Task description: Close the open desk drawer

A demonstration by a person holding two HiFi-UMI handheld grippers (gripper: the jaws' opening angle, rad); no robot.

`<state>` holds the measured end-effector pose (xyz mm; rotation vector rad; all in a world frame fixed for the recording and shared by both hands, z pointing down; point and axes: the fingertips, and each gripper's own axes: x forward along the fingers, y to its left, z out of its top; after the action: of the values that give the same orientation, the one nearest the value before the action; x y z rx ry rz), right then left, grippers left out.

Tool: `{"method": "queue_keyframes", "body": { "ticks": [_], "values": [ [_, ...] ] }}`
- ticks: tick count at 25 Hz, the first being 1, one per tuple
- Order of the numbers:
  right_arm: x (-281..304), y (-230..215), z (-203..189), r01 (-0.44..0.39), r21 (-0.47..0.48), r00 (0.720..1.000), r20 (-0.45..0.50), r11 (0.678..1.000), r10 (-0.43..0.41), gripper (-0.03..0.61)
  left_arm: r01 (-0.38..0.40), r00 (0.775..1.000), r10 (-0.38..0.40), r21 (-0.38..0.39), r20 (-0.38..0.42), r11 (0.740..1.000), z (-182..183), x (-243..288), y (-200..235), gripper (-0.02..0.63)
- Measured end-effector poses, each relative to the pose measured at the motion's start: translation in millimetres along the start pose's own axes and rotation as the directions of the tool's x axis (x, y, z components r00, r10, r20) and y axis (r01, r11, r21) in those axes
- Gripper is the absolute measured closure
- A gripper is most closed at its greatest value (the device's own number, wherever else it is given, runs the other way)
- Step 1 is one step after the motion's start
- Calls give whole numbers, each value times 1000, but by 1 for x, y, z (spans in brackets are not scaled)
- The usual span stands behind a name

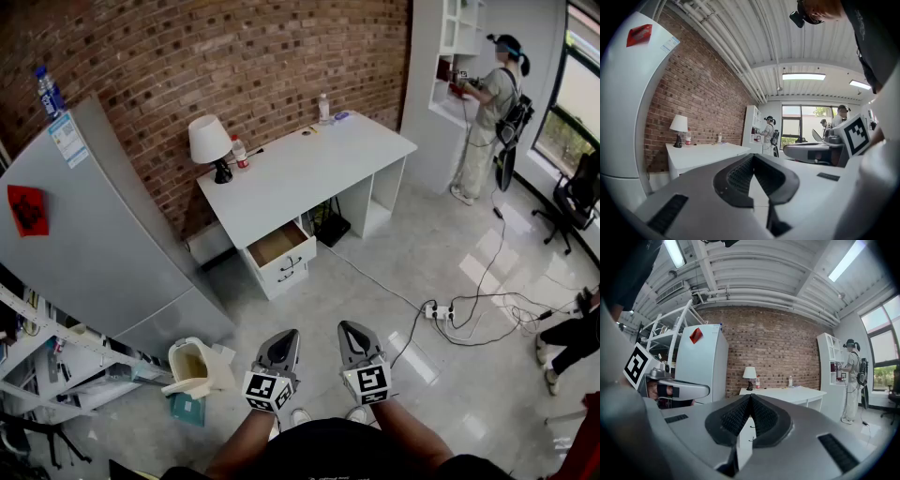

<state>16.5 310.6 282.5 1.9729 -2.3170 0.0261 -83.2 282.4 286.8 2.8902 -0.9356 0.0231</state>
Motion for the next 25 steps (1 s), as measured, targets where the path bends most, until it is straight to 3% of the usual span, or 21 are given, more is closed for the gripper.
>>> {"method": "queue_keyframes", "body": {
  "ticks": [14, 20, 25],
  "values": [
    [15, 32, 6, -10, -4, 1000, -21, 1000, 10, 551, -4, 1000, 4, -17, 9, 1000, 7, -24, 32, 606],
    [17, 40, 12, 26, 20, 1000, 2, 999, -26, 551, -56, 998, 57, -10, 27, 998, 11, -40, 55, 606],
    [16, 46, 6, 48, 32, 999, -5, 998, -48, 551, -53, 998, 53, -12, 16, 999, 6, -48, 61, 606]
  ]
}}
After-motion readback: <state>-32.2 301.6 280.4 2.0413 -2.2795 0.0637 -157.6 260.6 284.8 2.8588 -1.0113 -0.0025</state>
